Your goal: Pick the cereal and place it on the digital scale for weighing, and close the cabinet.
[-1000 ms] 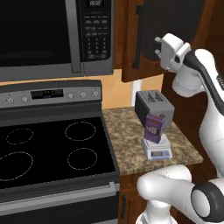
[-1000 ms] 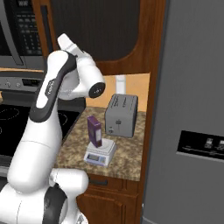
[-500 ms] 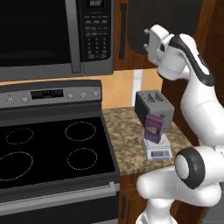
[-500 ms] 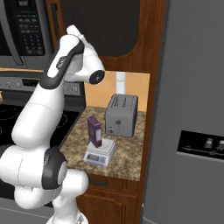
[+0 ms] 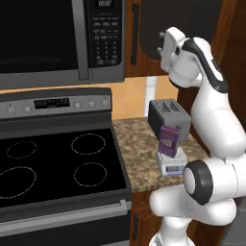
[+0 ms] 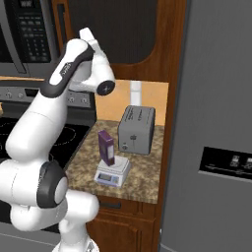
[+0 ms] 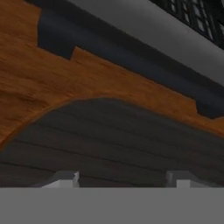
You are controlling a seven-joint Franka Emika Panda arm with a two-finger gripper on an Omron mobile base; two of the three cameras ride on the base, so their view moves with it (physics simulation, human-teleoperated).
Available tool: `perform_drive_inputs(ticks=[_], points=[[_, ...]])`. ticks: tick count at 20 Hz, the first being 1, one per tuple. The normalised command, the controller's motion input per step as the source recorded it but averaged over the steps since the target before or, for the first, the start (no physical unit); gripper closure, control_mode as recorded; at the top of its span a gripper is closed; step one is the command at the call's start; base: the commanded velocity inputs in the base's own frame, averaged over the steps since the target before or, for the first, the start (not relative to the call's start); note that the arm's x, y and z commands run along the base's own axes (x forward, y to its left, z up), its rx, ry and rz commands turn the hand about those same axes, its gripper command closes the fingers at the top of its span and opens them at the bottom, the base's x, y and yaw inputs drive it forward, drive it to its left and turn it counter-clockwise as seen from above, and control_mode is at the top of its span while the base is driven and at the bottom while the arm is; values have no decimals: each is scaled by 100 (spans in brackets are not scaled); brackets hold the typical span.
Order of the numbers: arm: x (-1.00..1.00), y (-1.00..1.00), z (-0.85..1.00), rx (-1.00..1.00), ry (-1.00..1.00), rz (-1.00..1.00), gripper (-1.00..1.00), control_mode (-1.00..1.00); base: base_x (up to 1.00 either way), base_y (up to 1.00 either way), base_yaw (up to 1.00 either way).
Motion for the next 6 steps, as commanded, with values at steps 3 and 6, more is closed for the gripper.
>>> perform_drive_inputs(ticks=[3, 6], points=[[100, -19, -46, 7, 1, 2, -100, -100, 0, 0, 0], [100, -19, -59, 7, 1, 1, -100, -100, 0, 0, 0]])
